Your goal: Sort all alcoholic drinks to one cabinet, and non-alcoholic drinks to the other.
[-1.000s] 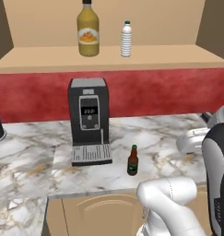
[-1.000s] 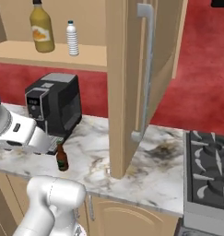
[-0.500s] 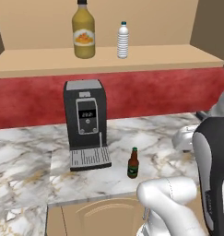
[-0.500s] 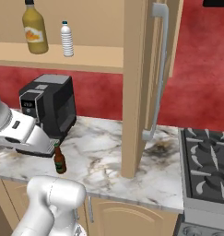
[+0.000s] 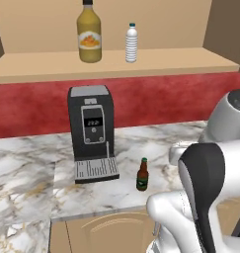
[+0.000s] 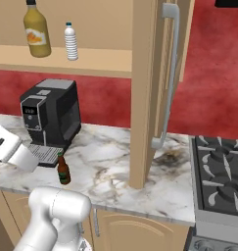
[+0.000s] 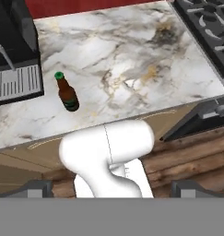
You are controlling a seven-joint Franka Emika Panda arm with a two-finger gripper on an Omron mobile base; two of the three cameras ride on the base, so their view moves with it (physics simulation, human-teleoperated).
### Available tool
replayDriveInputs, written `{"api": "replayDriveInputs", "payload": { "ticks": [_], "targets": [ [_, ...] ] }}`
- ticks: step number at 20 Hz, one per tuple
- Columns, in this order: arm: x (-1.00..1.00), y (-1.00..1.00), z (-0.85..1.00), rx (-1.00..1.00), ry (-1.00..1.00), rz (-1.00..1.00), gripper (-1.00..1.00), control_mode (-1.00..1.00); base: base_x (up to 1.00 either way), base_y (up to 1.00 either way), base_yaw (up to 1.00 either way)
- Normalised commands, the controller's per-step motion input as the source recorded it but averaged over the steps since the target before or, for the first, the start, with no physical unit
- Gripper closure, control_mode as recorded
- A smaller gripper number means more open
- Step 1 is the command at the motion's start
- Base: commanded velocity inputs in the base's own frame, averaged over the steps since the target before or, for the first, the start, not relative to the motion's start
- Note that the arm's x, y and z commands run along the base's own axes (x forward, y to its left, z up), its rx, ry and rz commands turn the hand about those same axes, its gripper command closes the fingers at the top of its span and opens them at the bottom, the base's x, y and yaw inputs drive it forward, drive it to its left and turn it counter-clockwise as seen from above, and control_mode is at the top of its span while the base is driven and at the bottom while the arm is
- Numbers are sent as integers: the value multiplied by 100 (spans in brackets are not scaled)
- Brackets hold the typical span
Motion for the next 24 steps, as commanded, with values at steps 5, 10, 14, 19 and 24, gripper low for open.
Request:
{"api": "replayDriveInputs", "payload": {
  "ticks": [5,10,14,19,24],
  "targets": [
    [12,32,-12,0,-18,-16,-100,-100,0,0,0],
    [24,30,-14,0,-14,-20,-100,-100,0,0,0],
    [30,14,-27,0,-6,-20,-100,-100,0,0,0],
    [55,12,-30,0,-3,-22,-100,-100,0,0,0],
    [54,6,-36,0,-3,-23,-100,-100,0,0,0]
  ]
}}
